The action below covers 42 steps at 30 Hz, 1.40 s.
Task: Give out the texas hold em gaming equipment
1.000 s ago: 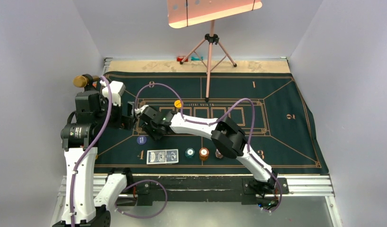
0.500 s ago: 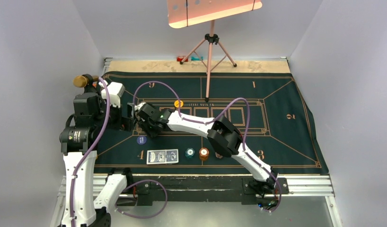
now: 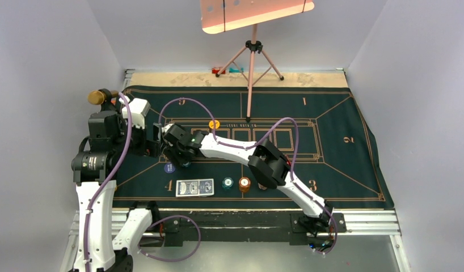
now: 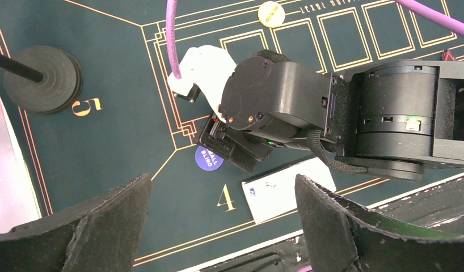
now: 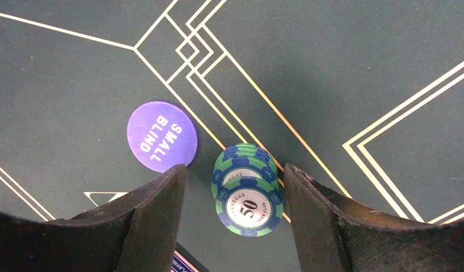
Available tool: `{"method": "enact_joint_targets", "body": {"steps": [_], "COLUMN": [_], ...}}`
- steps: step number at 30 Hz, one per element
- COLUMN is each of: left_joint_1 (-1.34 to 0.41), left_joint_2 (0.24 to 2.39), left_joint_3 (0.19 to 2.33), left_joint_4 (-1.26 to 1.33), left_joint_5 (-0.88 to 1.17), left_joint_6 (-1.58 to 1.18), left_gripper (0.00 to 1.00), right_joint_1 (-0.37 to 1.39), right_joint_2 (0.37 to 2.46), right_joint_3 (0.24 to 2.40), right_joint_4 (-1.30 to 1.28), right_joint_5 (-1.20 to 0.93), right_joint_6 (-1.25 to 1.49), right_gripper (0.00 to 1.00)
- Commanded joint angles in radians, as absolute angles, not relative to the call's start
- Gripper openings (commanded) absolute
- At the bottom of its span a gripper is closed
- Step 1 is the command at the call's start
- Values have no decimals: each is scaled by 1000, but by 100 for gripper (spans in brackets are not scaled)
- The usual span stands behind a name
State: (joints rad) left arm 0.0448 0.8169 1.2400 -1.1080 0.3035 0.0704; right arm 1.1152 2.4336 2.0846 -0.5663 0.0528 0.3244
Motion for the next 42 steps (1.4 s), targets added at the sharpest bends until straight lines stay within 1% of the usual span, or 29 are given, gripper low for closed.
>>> {"method": "enact_joint_targets", "body": {"steps": [1,6,11,16,22,24,30,33,42], "left_joint_1": [49,49,49,50,49,50,49,50,50], "left_joint_2": [810,816,819,822,838,839,837,836,831], "left_joint_3": [1247,1255,1268,1254,1212,1202,1196,1197,1194], "left_joint_4": [-1076,-1074,-1073,-1070,-1067,-1067,-1065,-1068,-1068], "left_joint_5": [309,305,304,306,271,270,279,278,273], "left_joint_6": [58,60,63,68,97,100,100,102,105], "left_gripper": [100,100,100,100,100,100,100,100,100], "right_joint_1": [1096,1054,1028,1028,1050,1062,1080,1092,1112], "right_joint_2": [2356,2199,2001,1834,1717,1699,1691,1698,1723], "right_joint_3": [2107,1982,1735,1497,1313,1263,1184,1176,1148], "right_joint_4": [-579,-572,-534,-520,-523,-510,-482,-478,-458], "right_joint_5": [65,76,80,80,95,95,72,78,91], "right_joint_6": [320,306,265,240,237,246,263,270,288], "right_gripper": [67,69,78,84,92,93,94,89,80]}}
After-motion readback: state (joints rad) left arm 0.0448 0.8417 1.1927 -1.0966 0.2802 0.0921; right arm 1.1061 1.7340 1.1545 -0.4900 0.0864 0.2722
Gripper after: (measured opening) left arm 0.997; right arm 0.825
